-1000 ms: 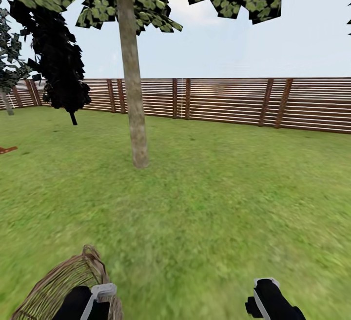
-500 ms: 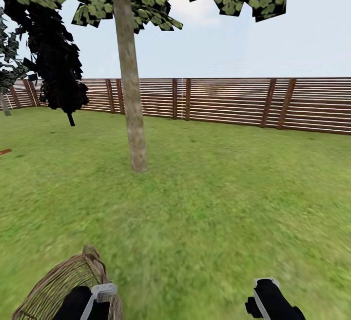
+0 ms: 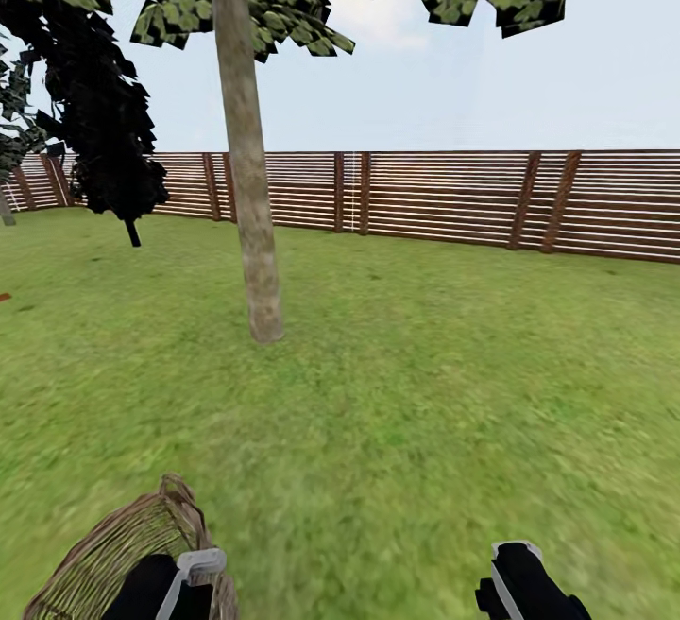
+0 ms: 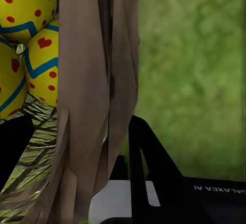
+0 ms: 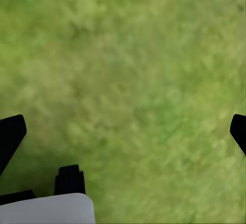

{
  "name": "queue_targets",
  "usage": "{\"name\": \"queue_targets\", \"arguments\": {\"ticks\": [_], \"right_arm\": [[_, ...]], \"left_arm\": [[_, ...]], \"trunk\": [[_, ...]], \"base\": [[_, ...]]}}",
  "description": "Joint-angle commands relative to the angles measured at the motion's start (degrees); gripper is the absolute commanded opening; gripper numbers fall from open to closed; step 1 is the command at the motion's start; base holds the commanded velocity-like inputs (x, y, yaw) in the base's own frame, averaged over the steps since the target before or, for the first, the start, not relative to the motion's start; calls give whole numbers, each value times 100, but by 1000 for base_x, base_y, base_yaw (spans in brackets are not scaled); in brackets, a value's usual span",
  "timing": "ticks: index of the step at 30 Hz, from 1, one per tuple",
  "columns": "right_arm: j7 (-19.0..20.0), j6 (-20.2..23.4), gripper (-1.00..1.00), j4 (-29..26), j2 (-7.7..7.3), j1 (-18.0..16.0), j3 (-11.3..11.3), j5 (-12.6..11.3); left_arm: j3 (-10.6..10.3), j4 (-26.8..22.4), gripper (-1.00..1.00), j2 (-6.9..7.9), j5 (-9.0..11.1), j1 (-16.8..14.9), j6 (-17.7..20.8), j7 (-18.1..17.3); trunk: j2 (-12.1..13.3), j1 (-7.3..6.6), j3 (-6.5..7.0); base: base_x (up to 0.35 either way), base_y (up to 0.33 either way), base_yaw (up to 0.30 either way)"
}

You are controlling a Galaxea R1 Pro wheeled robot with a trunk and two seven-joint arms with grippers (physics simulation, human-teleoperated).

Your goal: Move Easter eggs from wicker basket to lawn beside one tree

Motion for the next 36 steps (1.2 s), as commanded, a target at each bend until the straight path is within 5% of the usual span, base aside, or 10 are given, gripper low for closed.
{"name": "queue_targets", "arguments": {"ticks": [1, 36], "right_arm": [[19, 28, 100, -7, 3, -3, -14, 47], [19, 28, 100, -7, 3, -3, -14, 39]], "left_arm": [[11, -8, -100, -2, -98, -4, 22, -34], [20, -35, -100, 6, -94, -4, 22, -34]], "trunk": [[-3, 3, -6], [-3, 3, -6]], "base": [[340, 0, 0], [340, 0, 55]]}}
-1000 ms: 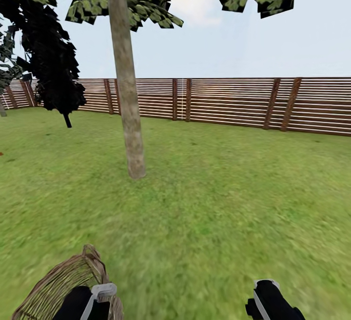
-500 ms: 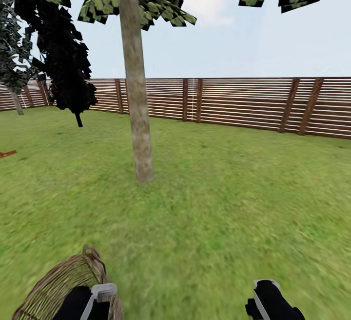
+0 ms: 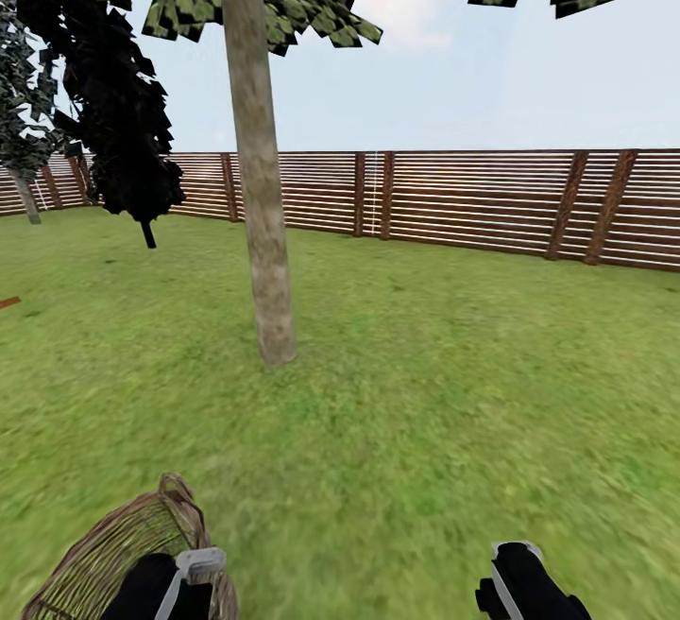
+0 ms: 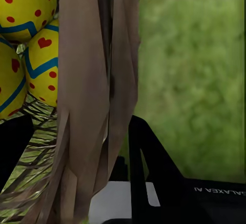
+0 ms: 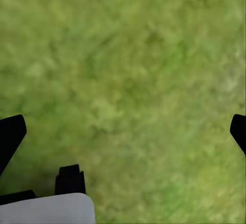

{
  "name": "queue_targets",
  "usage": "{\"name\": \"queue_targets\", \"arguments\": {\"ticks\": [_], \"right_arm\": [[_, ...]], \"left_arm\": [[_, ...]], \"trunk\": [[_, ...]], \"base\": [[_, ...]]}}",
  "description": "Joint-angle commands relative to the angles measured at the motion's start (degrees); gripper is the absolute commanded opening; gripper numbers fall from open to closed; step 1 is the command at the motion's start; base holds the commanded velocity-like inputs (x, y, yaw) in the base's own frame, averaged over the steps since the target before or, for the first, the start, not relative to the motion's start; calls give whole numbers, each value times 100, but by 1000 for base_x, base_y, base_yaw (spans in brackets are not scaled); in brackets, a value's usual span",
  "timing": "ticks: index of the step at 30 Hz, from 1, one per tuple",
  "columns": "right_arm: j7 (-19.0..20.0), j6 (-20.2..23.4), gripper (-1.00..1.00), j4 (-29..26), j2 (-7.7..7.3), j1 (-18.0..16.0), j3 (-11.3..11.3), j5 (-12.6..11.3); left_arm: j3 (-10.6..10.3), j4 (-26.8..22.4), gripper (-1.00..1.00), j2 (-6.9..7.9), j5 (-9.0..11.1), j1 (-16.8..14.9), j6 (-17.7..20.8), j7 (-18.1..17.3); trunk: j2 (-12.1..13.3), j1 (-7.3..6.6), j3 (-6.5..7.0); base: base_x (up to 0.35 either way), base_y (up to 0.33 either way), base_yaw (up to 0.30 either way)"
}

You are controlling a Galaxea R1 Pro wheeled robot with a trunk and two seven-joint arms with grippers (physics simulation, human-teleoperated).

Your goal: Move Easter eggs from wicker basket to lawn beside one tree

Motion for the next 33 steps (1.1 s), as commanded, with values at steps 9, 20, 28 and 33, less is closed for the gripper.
{"name": "queue_targets", "arguments": {"ticks": [9, 20, 28, 33], "right_arm": [[19, 28, 100, -7, 3, -2, -16, 38], [19, 28, 100, -7, 3, -2, -14, 45], [19, 28, 100, -7, 3, -3, -14, 38], [19, 28, 100, -7, 3, -1, -14, 45]], "left_arm": [[9, -8, -100, -3, -111, -4, 22, -34], [2, 8, -100, -11, -111, -4, 22, -34], [11, 9, -100, -11, -111, -4, 22, -34], [11, 9, -100, -11, -111, -4, 21, -34]], "trunk": [[-3, 3, -6], [-3, 3, -6], [-3, 3, -6], [-3, 3, -6]], "base": [[340, 0, 102], [340, 0, 8], [340, 0, 0], [340, 0, 0]]}}
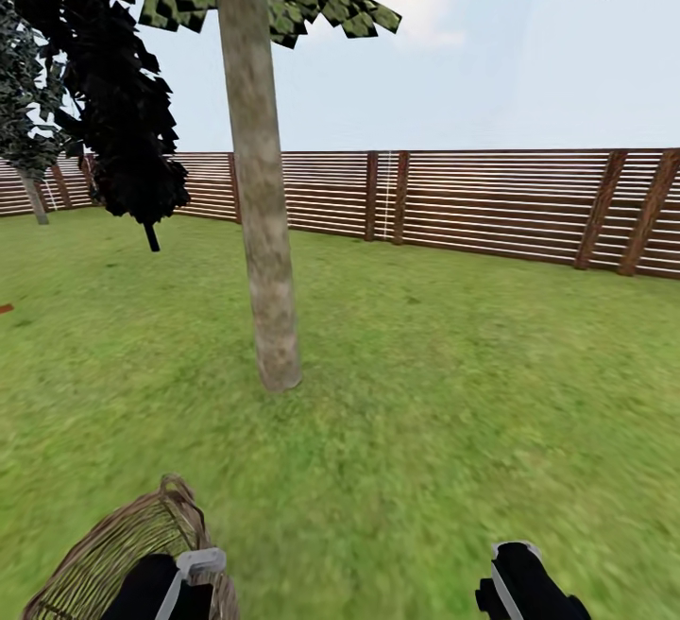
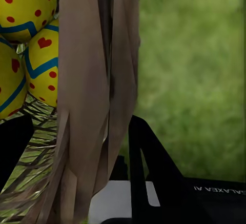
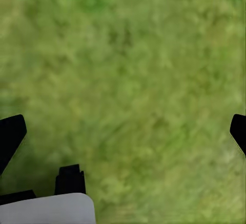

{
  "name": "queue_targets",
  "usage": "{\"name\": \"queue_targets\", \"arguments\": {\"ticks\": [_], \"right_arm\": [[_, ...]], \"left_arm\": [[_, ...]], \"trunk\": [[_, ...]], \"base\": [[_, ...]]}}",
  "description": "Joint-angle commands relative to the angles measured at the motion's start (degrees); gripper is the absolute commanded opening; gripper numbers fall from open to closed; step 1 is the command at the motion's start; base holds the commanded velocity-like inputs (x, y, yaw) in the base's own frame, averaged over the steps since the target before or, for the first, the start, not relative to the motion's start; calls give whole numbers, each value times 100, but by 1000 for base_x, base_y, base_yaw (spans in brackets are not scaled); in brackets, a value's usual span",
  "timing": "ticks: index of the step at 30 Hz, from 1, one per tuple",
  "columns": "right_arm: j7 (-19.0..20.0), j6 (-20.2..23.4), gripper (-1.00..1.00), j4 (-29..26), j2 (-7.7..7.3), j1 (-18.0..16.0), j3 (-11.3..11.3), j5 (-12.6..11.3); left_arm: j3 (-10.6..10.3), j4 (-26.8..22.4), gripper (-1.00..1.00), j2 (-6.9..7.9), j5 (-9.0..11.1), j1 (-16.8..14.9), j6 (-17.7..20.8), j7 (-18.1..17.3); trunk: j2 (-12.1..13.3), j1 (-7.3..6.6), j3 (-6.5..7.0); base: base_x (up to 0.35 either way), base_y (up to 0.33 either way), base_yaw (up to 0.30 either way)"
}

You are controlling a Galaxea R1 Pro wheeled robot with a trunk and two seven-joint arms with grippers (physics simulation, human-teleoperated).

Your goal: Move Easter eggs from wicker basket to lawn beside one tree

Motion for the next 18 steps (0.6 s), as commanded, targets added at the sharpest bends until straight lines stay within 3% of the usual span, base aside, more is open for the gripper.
{"name": "queue_targets", "arguments": {"ticks": [1, 18], "right_arm": [[19, 28, 100, -7, 3, -3, -14, 45], [19, 27, 100, 4, 8, -4, -11, 56]], "left_arm": [[11, -8, -100, -2, -100, -4, 19, -34], [11, -4, -100, -3, -102, -4, 14, -34]], "trunk": [[-3, 3, -6], [-3, 3, -6]], "base": [[340, 0, 0], [340, 0, 0]]}}
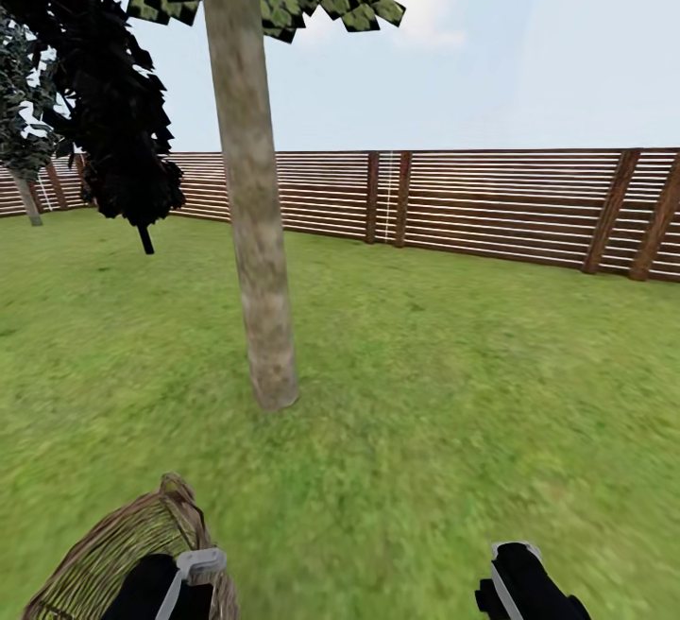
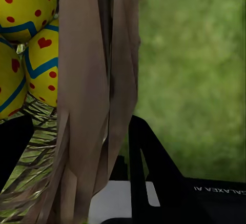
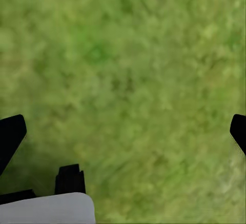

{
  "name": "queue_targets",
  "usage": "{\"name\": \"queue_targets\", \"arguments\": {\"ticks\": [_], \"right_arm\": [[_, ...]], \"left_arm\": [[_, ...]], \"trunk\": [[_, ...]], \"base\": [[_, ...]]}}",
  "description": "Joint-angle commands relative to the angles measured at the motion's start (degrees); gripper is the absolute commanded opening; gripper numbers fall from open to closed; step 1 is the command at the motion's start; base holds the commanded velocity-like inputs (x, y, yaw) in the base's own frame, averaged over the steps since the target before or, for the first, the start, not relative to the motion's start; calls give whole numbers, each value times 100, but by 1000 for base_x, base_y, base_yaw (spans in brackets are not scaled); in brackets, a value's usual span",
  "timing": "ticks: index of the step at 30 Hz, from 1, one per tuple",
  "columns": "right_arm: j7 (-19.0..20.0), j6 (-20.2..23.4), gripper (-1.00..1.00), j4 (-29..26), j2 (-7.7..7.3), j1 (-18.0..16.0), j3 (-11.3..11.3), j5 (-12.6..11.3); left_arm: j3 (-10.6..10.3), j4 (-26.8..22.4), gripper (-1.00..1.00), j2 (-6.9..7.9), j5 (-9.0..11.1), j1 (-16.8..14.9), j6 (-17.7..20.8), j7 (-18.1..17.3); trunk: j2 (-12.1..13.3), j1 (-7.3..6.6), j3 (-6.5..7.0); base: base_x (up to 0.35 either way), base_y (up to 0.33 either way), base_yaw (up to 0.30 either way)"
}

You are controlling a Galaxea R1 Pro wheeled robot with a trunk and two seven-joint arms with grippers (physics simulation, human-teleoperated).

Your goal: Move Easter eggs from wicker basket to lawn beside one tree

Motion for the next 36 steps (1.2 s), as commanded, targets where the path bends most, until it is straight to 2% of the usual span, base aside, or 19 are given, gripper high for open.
{"name": "queue_targets", "arguments": {"ticks": [1, 6, 12, 28, 32, 36], "right_arm": [[19, 26, 100, -8, 6, -2, -14, 46], [19, 29, 100, -8, 7, -2, -13, 46], [19, 28, 100, -8, 7, -5, -9, 47], [19, 21, 100, 6, 32, -2, -8, 47], [19, 20, 100, 9, 40, -2, -8, 47], [19, 20, 100, 9, 42, -3, -8, 47]], "left_arm": [[11, -10, -100, -2, -101, -4, 21, -35], [11, -10, -100, -10, -102, -4, 21, -35], [11, -9, -100, -9, -99, -4, 28, -48], [20, -6, -100, -9, -99, -4, 45, -43], [18, -12, -100, -10, -90, -4, 39, -52], [12, -13, -100, -11, -90, -4, 37, -52]], "trunk": [[-3, 3, -6], [-3, 3, -6], [-3, 3, -6], [-645, 355, -293], [-645, 355, -293], [-645, 355, -293]], "base": [[340, 0, 0], [320, 0, 0], [22, 0, 0], [0, 0, 0], [46, 0, 0], [314, 0, 0]]}}
